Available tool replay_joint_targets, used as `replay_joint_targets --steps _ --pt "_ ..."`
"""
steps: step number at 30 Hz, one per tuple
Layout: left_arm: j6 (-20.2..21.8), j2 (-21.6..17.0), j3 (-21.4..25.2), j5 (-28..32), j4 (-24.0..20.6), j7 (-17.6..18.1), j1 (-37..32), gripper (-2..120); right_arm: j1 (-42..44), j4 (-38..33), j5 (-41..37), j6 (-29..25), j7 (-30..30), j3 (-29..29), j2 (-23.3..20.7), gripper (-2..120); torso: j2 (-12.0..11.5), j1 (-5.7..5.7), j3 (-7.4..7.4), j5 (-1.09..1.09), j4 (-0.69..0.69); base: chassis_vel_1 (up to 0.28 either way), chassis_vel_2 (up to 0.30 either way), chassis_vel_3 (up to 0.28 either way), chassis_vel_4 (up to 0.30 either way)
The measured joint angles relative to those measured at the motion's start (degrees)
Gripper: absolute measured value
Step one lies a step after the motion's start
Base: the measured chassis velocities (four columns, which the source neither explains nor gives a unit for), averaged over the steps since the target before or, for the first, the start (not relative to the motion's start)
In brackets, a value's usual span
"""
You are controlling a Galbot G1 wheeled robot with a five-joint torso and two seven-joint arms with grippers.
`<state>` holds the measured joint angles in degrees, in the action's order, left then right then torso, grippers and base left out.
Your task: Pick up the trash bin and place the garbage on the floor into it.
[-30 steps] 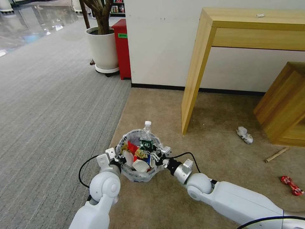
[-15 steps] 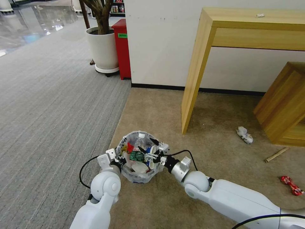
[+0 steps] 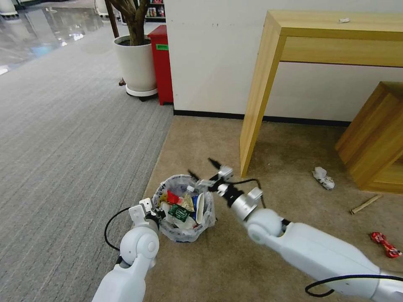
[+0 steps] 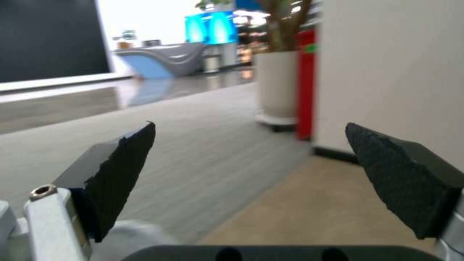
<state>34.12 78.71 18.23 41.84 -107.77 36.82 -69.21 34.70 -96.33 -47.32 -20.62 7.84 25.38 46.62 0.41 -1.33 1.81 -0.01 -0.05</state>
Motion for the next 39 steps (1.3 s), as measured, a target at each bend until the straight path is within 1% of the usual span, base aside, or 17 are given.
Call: replay_joint_targets --steps 3,5,6,8,9,10,13,14,16,18,19,21,23,25,26,34,39 --pt "-0.14 -0.25 0.16 0.04 -0.14 0.02 -0.20 0 3.55 1.37 3.17 1.90 2.74 -7.36 -1.97 100 0.00 0.00 0.00 0.00 0.00 0.000 0.000 0.000 0.000" --pt "-0.17 -0.29 0.17 0.04 -0.17 0.01 -0.23 0 4.04 1.61 3.72 2.20 3.43 -8.26 -2.15 100 0.00 0.00 0.00 0.00 0.01 0.000 0.000 0.000 0.000" --pt "-0.21 -0.36 0.22 0.08 -0.27 0.02 -0.28 0 6.65 2.53 5.56 4.15 6.09 -11.96 -2.75 100 0.00 0.00 0.00 0.00 0.02 0.000 0.000 0.000 0.000" --pt "-0.22 -0.44 0.24 0.13 -0.31 0.04 -0.29 0 7.85 2.99 6.24 4.68 7.18 -13.38 -2.93 100 0.00 0.00 0.00 0.00 0.01 0.000 0.000 0.000 0.000" --pt "-0.22 -0.53 0.25 0.19 -0.37 0.05 -0.29 0 9.25 3.53 7.23 5.38 8.87 -14.90 -3.11 100 0.00 0.00 0.00 0.00 0.01 0.000 0.000 0.000 0.000" --pt "-0.23 -0.88 0.42 0.37 -0.62 0.14 -0.36 0 14.07 5.56 10.59 7.16 12.53 -19.45 -3.78 100 0.00 0.00 0.00 0.01 -0.03 0.000 0.000 0.000 0.000" --pt "-0.24 -1.16 1.09 0.44 -1.24 0.16 -1.05 0 16.59 8.02 12.72 7.46 14.21 -21.57 -3.77 100 0.00 0.00 0.00 0.01 -0.05 0.000 0.000 0.000 0.000" --pt "-0.28 -1.23 1.58 0.44 -1.69 0.26 -1.65 0 17.67 9.98 13.70 7.30 14.91 -22.31 -3.42 100 0.00 0.00 0.00 0.01 0.00 0.000 0.000 0.000 0.000" --pt "-0.29 -1.36 1.82 0.44 -1.83 0.40 -1.87 0 19.27 11.71 14.65 6.53 14.97 -23.55 -3.15 100 0.00 0.00 0.00 0.03 0.05 0.000 0.000 0.000 0.000" --pt "-0.33 -1.72 1.91 0.47 -1.92 0.44 -1.85 0 22.28 14.16 15.69 4.53 14.61 -26.63 -2.57 100 0.00 0.00 0.00 0.00 0.04 0.000 0.000 0.000 0.000" --pt "-0.34 -1.83 1.90 0.51 -1.92 0.43 -1.79 0 23.39 15.09 16.27 3.64 14.60 -27.83 -2.13 100 0.00 0.00 0.00 0.00 -0.01 0.000 0.000 0.000 0.000" --pt "-0.35 -1.91 1.89 0.55 -1.92 0.42 -1.74 0 24.31 15.89 17.02 2.69 14.55 -28.75 -1.72 100 0.00 0.00 0.00 0.00 -0.01 0.000 0.000 0.000 0.000" --pt "-0.41 -2.12 1.87 0.63 -1.88 0.37 -1.68 0 27.31 17.31 19.28 1.02 14.11 -31.95 -0.60 100 0.00 0.00 0.00 -0.01 -0.01 0.000 0.000 0.000 0.000" --pt "-0.43 -2.18 1.87 0.65 -1.81 0.31 -1.65 0 28.24 17.44 19.64 0.72 14.04 -32.77 -0.25 100 0.00 0.00 0.00 -0.02 0.00 0.000 0.000 0.000 0.000" --pt "-0.53 -2.36 1.95 0.70 -1.67 0.17 -1.57 0 30.69 17.89 20.95 -0.18 13.96 -35.25 1.08 100 0.00 0.00 0.00 0.00 0.01 0.000 0.000 0.000 0.000" --pt "-0.65 -2.64 2.07 1.40 -1.51 0.11 -0.92 0 37.76 19.00 25.40 -3.78 12.63 -42.62 4.91 100 0.00 0.01 0.00 -0.01 0.00 0.000 0.000 0.000 0.000" --pt "-0.65 -2.65 1.95 1.51 -1.51 0.14 -0.73 0 39.39 19.71 26.41 -6.09 11.20 -45.08 6.38 100 0.00 0.00 0.00 -0.01 0.01 0.000 0.000 0.000 0.000"
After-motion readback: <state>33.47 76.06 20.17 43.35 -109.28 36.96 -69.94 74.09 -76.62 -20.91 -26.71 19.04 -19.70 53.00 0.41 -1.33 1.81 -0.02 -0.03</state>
